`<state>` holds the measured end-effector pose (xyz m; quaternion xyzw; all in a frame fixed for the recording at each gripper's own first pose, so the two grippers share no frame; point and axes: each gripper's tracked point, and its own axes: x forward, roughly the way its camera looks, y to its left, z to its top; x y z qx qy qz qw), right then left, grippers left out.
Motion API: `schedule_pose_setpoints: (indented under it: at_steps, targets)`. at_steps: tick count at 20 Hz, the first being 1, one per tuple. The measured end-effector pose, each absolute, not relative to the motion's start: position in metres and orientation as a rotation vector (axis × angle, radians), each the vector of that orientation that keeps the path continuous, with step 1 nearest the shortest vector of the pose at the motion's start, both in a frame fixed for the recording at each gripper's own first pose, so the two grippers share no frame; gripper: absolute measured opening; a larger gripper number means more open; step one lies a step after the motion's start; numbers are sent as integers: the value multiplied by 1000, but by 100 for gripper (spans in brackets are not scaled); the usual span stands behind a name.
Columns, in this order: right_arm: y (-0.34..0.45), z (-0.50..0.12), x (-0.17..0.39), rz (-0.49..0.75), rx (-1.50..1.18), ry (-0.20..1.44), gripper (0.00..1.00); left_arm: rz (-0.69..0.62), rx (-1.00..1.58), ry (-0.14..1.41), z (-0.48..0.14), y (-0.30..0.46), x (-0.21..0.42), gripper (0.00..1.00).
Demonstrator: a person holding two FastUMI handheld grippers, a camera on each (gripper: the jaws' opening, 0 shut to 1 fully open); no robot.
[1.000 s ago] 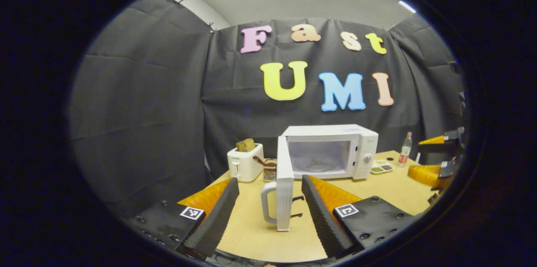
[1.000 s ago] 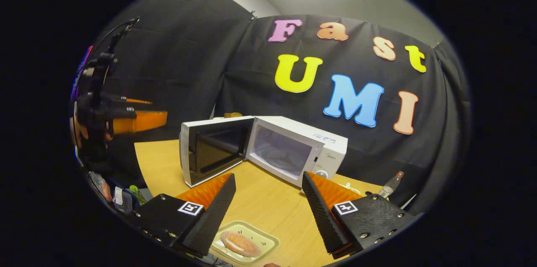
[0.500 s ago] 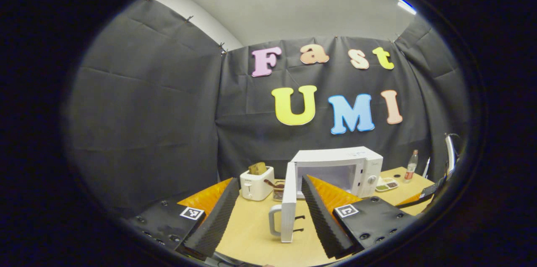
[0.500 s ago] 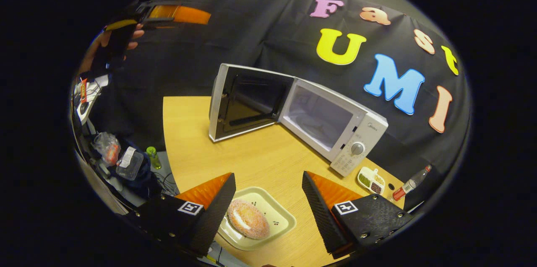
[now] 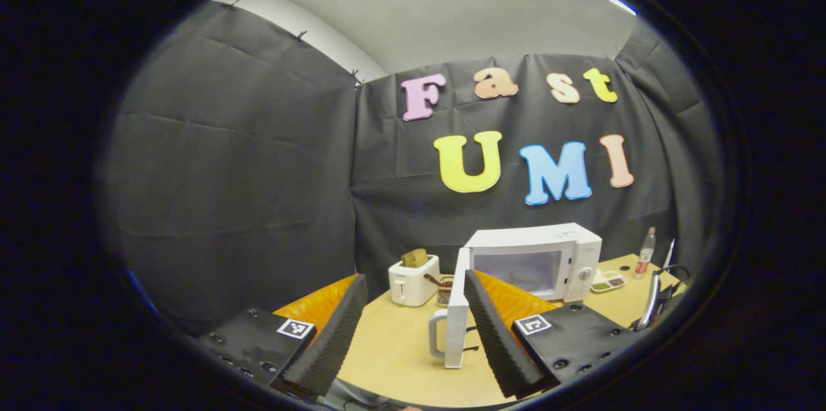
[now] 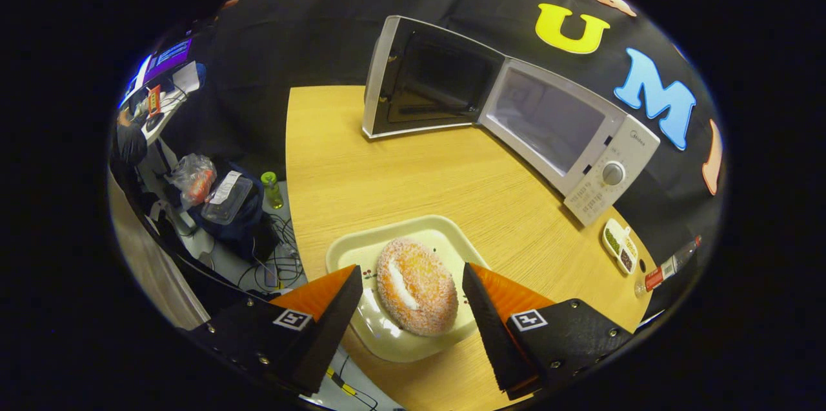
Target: Open the microwave oven with the left hand, put the food in, and close the microwave oven.
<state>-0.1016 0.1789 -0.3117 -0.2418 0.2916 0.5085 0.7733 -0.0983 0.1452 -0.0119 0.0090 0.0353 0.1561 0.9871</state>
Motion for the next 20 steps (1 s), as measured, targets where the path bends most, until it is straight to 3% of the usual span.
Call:
schedule_pose_setpoints:
  at_steps: [8, 9, 14, 20]
  targets:
    - [181, -331, -94, 1122, -517, 682, 93, 347, 39, 64, -2, 128, -101, 99]
    - [183, -331, -94, 1124, -496, 676, 86, 348, 39, 62, 0, 125, -101, 99]
    - [184, -326, -87, 1118, -489, 661, 75, 357, 23, 73, -7, 114, -98, 97]
    - [194, -283, -45, 1047, -407, 601, 75, 339, 6, 64, -8, 110, -78, 97]
